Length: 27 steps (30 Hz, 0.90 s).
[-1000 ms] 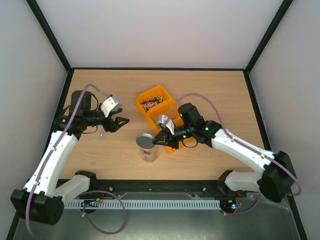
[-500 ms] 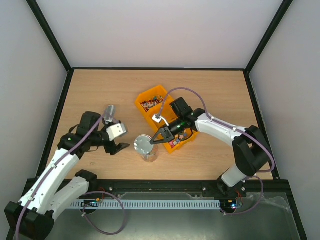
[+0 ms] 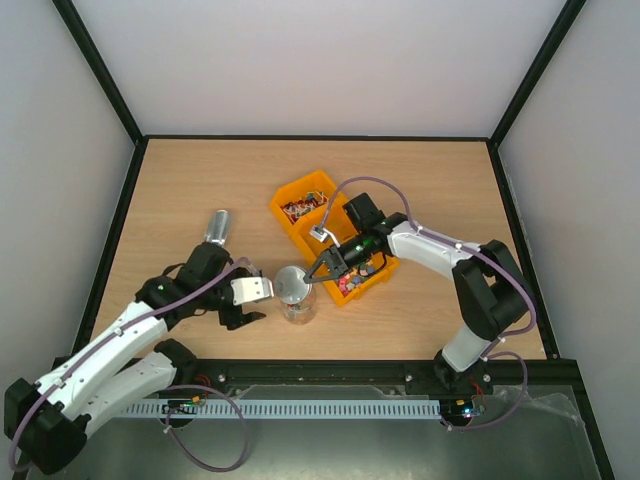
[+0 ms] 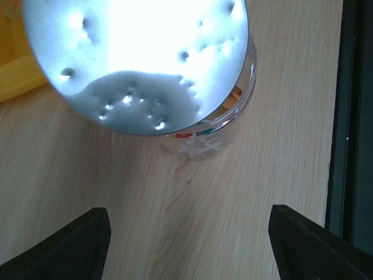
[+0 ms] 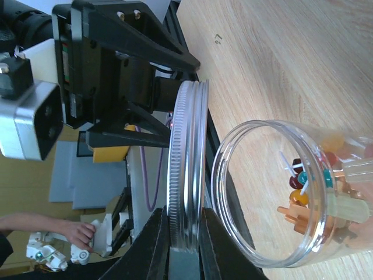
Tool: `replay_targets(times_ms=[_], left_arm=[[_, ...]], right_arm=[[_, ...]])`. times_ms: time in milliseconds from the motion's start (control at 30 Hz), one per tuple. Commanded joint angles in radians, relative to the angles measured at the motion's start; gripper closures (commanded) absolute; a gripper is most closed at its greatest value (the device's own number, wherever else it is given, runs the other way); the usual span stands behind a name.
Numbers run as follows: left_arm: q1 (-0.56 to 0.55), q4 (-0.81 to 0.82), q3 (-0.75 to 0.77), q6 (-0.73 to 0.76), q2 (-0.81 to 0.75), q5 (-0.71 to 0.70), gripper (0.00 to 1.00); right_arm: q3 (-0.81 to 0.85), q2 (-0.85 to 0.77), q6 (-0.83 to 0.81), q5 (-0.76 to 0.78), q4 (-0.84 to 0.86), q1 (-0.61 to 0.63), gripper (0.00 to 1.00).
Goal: Pack the candies
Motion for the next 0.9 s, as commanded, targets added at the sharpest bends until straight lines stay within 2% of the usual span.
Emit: replay_targets(times_ms=[0, 500, 867], left_arm=[[-0.058, 0.094, -0.021, -0.013, 0.047, -0.057, 0.24], [-0.159, 0.23, -0.045, -0.081, 0.127, -0.09, 0.29], [-0.178, 0.292, -0.05, -0.108, 0.167, -0.112, 0.35]], right_arm=[[0.009, 0.023, 0.044, -0.058, -0.017, 0.0, 0.94], [-0.009, 0.062, 0.062, -0.06, -0.012, -0.001, 0.93], [-0.019, 0.063, 0.041, -0.027, -0.041, -0.002, 0.89]])
